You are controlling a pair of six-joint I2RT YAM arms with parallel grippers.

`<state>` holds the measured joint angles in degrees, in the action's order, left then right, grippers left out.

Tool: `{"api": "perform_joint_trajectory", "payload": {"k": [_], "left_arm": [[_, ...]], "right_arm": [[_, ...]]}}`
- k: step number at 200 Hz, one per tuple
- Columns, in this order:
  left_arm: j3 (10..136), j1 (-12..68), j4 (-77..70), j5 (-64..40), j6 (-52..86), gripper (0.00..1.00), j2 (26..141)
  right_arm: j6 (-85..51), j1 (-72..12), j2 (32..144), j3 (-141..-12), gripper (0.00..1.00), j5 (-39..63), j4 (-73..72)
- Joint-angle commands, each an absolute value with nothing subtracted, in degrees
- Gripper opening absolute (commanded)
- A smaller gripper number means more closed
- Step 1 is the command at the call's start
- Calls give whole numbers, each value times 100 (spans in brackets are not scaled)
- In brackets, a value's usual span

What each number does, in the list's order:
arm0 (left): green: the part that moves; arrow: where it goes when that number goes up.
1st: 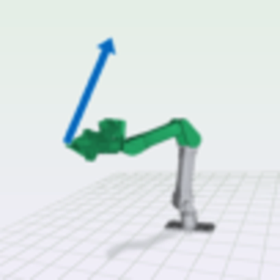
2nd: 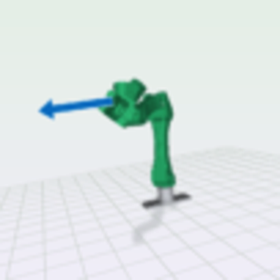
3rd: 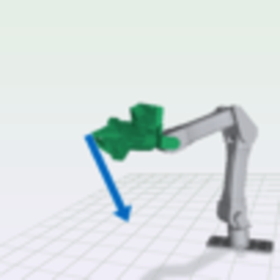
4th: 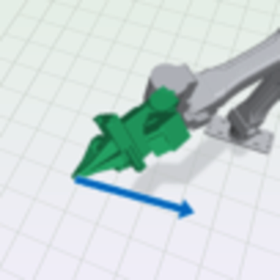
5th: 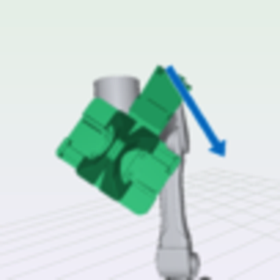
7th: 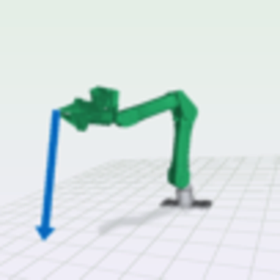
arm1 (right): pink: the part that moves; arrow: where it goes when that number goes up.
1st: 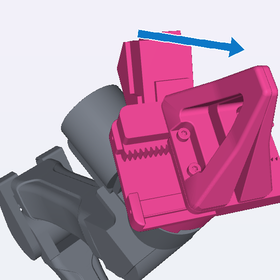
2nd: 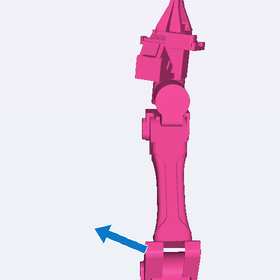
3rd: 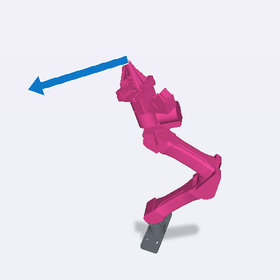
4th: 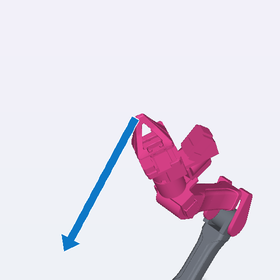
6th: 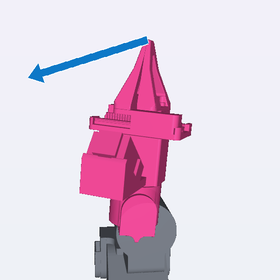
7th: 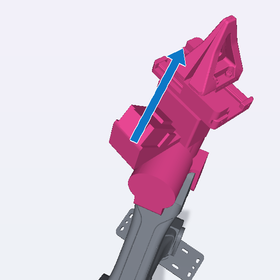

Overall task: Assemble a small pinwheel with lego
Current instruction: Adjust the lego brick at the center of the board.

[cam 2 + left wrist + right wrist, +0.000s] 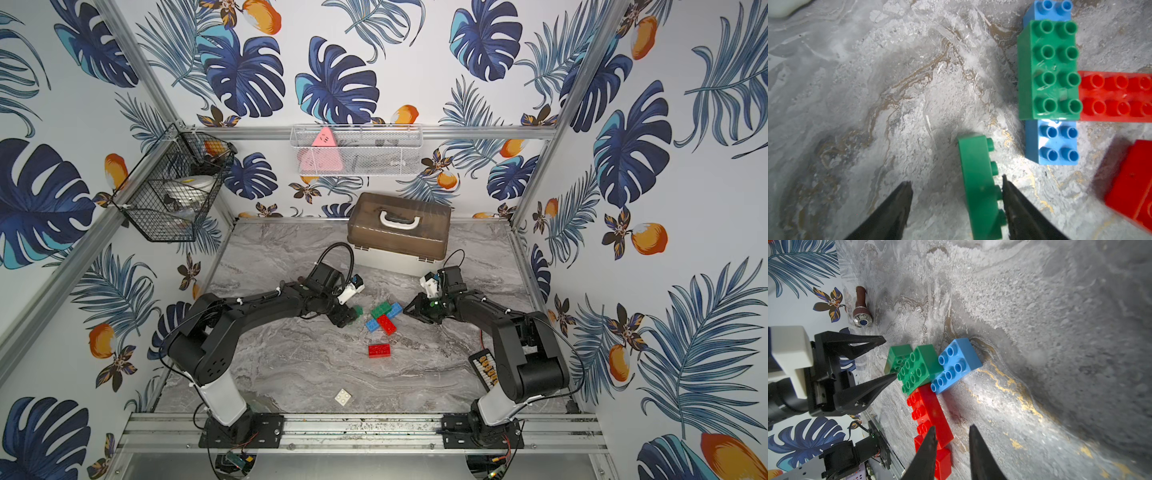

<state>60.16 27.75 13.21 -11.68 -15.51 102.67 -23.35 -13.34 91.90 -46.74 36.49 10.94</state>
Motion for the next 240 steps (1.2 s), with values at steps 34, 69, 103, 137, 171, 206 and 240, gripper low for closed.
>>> {"api": "perform_joint_trajectory", "payload": {"k": [34, 69, 103, 137, 171, 206, 240], "left_arm": [[6242, 2586, 1846, -1570, -1846, 61, 10595], [6540, 2417, 2240, -2098, -2020, 45, 10917], [6876, 1772, 2562, -3524, -1762, 30, 10912], [7958, 1687, 4754, -4443, -2442, 22, 11406], [8745, 1914, 6381, -4620, -2495, 21, 12449], [8374, 1903, 6192, -4117, -2149, 23, 12575], [8239, 1713, 5963, -3886, -1887, 25, 12474]], "right_arm": [[-2331, -1327, 9207, -4658, 30, 3726, 963], [-2314, -1327, 9158, -4682, 29, 3705, 1013], [-2232, -1325, 9142, -4745, 29, 3690, 1174], [-2188, -1327, 9138, -4823, 29, 3709, 1293], [-2124, -1336, 9170, -4920, 29, 3785, 1450], [-1996, -1335, 9069, -4932, 29, 3744, 1623], [-2081, -1335, 9070, -4872, 29, 3809, 1513]]}}
